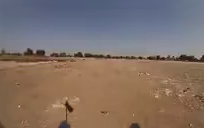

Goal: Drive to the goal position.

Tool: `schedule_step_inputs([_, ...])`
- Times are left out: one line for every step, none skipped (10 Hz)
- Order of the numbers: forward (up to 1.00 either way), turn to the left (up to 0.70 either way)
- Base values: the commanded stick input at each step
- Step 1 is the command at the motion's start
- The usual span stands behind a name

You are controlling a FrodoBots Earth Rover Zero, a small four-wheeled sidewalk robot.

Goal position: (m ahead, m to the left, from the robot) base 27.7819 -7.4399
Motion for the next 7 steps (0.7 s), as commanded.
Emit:
schedule_step_inputs([0.5,0.0])
schedule_step_inputs([0.5,0.0])
schedule_step_inputs([0.5,0.0])
schedule_step_inputs([0.5,0.0])
schedule_step_inputs([0.5,0.0])
schedule_step_inputs([0.5,0.0])
schedule_step_inputs([0.5,0.0])
